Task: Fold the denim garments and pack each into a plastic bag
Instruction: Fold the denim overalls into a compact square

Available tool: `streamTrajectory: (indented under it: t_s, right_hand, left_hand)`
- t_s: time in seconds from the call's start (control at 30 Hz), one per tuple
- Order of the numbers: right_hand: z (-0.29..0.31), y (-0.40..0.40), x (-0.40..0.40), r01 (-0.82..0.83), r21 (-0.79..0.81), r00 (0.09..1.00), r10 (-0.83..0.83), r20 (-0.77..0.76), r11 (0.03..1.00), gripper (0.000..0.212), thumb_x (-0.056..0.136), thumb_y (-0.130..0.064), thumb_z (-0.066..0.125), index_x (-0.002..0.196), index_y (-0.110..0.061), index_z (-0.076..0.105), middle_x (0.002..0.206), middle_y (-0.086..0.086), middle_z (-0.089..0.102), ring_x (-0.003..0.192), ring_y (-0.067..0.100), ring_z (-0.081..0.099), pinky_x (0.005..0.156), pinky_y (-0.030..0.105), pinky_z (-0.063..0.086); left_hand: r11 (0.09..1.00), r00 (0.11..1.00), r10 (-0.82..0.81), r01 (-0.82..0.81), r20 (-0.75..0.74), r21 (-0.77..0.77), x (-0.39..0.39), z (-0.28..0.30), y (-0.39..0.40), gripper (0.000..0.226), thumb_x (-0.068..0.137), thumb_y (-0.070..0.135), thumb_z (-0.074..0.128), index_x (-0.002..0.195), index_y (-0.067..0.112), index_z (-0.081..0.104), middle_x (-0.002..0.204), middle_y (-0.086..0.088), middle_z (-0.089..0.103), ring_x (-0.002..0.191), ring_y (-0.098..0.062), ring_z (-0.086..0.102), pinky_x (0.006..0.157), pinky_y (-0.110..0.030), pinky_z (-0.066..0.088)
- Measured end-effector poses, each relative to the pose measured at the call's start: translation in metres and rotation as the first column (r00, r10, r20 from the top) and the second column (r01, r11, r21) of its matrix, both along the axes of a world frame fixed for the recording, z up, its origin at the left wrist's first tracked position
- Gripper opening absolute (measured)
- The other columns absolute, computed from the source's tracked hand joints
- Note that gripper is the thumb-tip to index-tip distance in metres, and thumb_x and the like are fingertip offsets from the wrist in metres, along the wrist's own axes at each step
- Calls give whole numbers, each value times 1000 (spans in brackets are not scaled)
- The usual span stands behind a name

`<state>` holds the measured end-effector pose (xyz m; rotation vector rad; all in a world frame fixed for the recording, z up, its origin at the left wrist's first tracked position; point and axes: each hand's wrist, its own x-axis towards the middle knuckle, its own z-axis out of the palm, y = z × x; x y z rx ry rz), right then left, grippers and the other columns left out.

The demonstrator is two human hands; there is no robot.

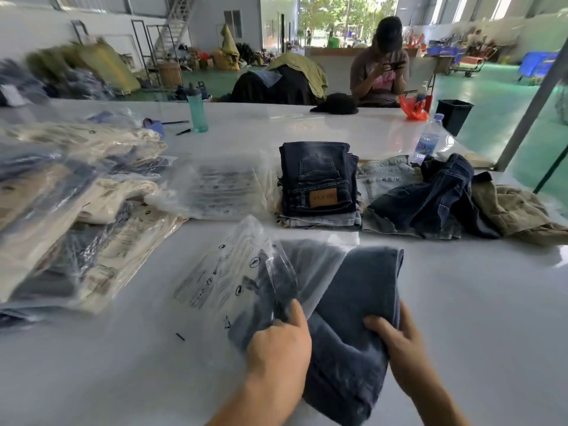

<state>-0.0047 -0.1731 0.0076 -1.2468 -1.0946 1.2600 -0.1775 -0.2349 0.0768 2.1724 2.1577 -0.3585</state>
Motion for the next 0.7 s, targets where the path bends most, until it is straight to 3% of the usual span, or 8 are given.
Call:
streamTrajectory:
  t_s: [0.1, 0.17, 0.23, 0.33, 0.37, 0.47, 0.57, 0.7]
  right_hand:
    - [-10, 5, 4, 92, -172, 995, -95, -9, 981, 15, 82, 6, 57, 93, -1, 65, 77, 13, 71, 64, 23, 65, 57, 32, 55]
    - [-18, 4, 0, 41, -302, 993, -74, -97, 952, 9, 83, 2, 56, 85, 6, 64, 69, 19, 68, 56, 26, 64, 50, 31, 54]
    - [-26, -1, -2, 41, -367, 987, -95, -130, 929, 10, 84, 1, 56, 85, 6, 64, 68, 20, 69, 54, 27, 66, 46, 30, 54]
    - [-37, -6, 0, 78, -388, 974, -153, -165, 918, 17, 85, -2, 59, 101, 2, 63, 82, 20, 73, 67, 31, 69, 53, 33, 57]
    - [-39, -7, 1, 53, -380, 966, -144, -213, 923, 24, 85, -3, 61, 109, -2, 61, 90, 20, 72, 76, 34, 70, 60, 37, 59]
    - [-37, -8, 8, -75, -351, 957, -32, -288, 933, 42, 81, 2, 64, 117, -16, 53, 104, 16, 71, 93, 38, 68, 74, 48, 58]
    - [-36, -12, 6, -164, -382, 949, 40, -314, 910, 42, 75, 13, 61, 116, 4, 56, 98, 25, 70, 80, 37, 70, 61, 42, 59]
    - [-39, -14, -14, -146, -321, 900, -9, -436, 936, 40, 63, 7, 60, 103, 13, 59, 83, 27, 70, 66, 30, 70, 51, 32, 56]
  left_hand:
    - [996, 1000, 20, -19, -14, 84, 0, -1, 0, 70, 72, 13, 67, 135, -7, 43, 85, -20, 69, 72, -22, 70, 52, -23, 41]
    - [986, 998, -40, 32, 44, 167, 5, -4, -4, 60, 29, 23, 86, 85, 4, 77, 46, -12, 58, 33, -14, 56, 33, -13, 34]
    - [995, 993, -29, 17, 117, 100, 16, -5, 0, 54, 27, 22, 90, 75, 3, 73, 55, -11, 60, 35, -14, 57, 32, -15, 37]
    - [1000, 995, -17, 18, 97, -9, 24, -4, 7, 29, 88, 8, 56, 116, 0, 53, 112, -17, 53, 88, -27, 68, 69, -33, 54]
    - [998, 996, -40, 37, 85, 41, 24, -8, 12, 27, 88, 9, 57, 114, 0, 56, 111, -18, 53, 88, -27, 68, 69, -33, 54]
    - [999, 992, -35, 29, 120, 46, 30, -5, 11, 39, 35, 22, 92, 64, 8, 70, 61, -11, 62, 46, -16, 63, 40, -19, 46]
    - [993, 993, -110, 107, 52, 58, 41, -15, 19, 29, 57, 18, 85, 76, 1, 71, 73, -20, 66, 63, -23, 69, 53, -25, 53]
    - [954, 973, -200, 167, 114, 248, 52, -26, 13, 45, 6, 29, 90, 36, 11, 61, 35, -10, 47, 24, -13, 48, 26, -14, 31]
